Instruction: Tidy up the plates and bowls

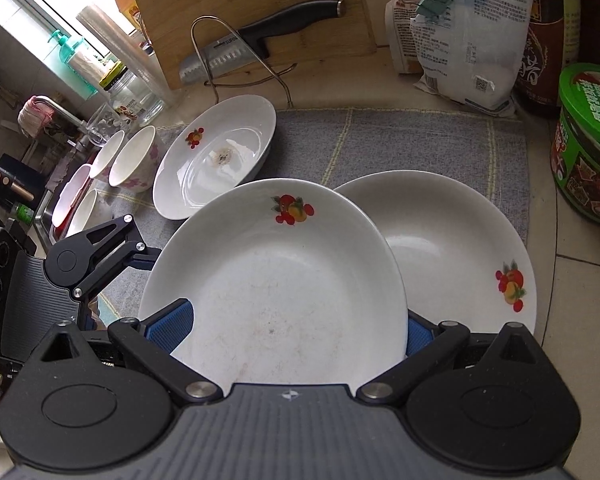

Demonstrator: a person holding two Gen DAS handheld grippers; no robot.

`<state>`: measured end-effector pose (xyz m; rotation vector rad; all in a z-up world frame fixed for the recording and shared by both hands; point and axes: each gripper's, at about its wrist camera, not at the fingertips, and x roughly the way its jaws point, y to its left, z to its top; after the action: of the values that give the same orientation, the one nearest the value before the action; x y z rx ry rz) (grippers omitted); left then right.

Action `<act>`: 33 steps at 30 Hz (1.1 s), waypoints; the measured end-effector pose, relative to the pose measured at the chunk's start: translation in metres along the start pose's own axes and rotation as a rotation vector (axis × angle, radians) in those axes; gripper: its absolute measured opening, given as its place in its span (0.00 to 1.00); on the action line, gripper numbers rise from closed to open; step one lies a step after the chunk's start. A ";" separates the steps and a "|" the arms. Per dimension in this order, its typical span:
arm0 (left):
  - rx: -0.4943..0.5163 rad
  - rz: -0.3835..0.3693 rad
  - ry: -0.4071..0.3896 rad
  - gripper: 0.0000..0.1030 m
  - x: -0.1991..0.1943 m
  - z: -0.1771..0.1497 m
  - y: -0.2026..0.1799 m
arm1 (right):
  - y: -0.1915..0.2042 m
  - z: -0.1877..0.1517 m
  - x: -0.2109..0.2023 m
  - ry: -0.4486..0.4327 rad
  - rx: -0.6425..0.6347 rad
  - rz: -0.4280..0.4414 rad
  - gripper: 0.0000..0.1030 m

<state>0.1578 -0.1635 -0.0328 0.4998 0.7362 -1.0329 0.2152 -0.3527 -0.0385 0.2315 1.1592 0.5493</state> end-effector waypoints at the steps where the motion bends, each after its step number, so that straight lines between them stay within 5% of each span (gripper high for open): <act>1: 0.001 0.001 0.002 0.97 0.002 0.002 0.000 | -0.003 0.000 -0.001 -0.002 0.003 -0.001 1.00; 33: 0.001 0.001 0.064 0.97 0.035 0.026 0.011 | -0.052 0.002 0.005 -0.018 0.048 0.023 1.00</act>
<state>0.1868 -0.1972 -0.0412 0.5361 0.7921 -1.0198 0.2338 -0.3939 -0.0649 0.2907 1.1549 0.5386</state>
